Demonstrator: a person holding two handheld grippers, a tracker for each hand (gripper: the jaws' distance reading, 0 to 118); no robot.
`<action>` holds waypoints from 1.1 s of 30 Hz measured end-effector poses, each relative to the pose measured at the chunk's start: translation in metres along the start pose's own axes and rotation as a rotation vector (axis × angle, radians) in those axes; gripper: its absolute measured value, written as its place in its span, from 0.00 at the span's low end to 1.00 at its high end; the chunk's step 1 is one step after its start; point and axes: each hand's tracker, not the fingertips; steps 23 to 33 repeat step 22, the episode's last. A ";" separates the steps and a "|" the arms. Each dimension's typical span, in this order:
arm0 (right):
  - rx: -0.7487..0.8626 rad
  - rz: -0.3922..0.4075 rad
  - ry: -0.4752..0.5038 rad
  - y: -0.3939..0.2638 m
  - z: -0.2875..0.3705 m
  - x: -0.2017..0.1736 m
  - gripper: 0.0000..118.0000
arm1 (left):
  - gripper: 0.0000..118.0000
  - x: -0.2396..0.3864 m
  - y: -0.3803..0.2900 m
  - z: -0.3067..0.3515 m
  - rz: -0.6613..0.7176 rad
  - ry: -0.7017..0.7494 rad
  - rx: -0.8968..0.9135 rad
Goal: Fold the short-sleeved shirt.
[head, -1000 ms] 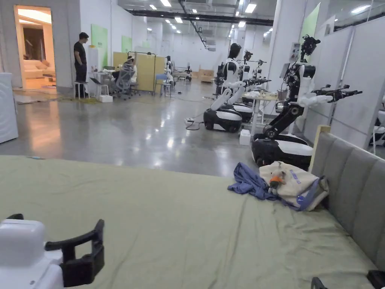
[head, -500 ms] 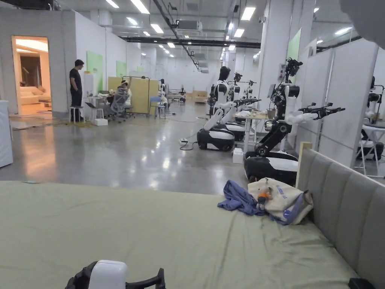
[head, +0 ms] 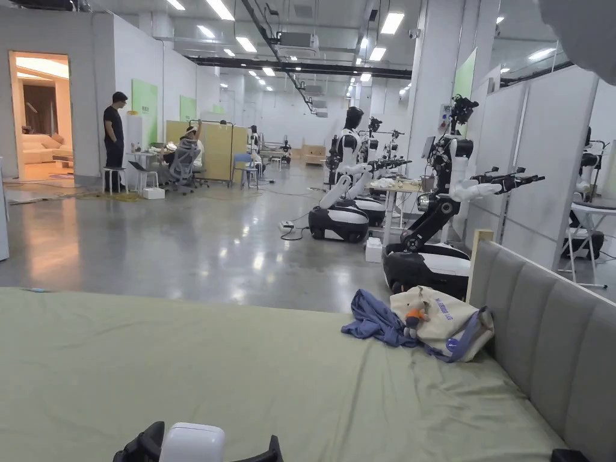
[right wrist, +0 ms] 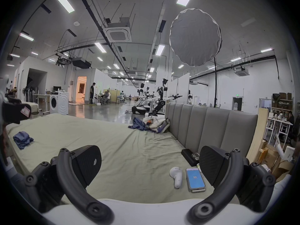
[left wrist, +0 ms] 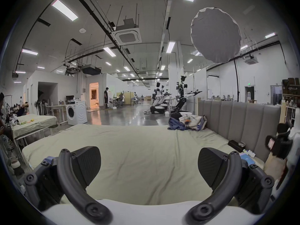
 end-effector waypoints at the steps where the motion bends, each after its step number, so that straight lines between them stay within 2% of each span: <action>1: 0.000 0.003 -0.004 0.000 0.000 -0.001 1.00 | 1.00 0.003 0.003 0.002 -0.002 0.002 0.006; 4: 0.031 0.015 -0.027 0.001 0.003 -0.003 1.00 | 1.00 0.010 0.013 0.009 -0.026 -0.006 0.058; 6: 0.031 0.016 -0.025 0.003 0.002 -0.005 1.00 | 1.00 0.016 0.020 0.009 -0.006 0.036 0.063; 10: 0.028 0.014 -0.021 0.003 0.002 -0.007 1.00 | 1.00 0.020 0.024 0.005 -0.057 0.076 0.049; 12: 0.024 0.009 -0.015 0.003 0.000 -0.007 1.00 | 1.00 0.016 0.020 0.004 -0.036 0.083 0.058; 15: 0.021 0.011 -0.012 0.002 -0.001 -0.007 1.00 | 1.00 0.005 0.019 0.002 0.075 0.021 0.055; 17: 0.020 0.016 -0.015 0.001 -0.001 -0.007 1.00 | 1.00 0.003 0.019 0.004 0.056 0.087 0.054; 22: 0.014 0.011 -0.012 0.001 -0.002 -0.005 1.00 | 1.00 -0.006 0.028 -0.004 0.151 0.169 -0.102; 33: 0.014 0.011 -0.012 0.001 -0.002 -0.005 1.00 | 1.00 -0.006 0.028 -0.004 0.151 0.169 -0.102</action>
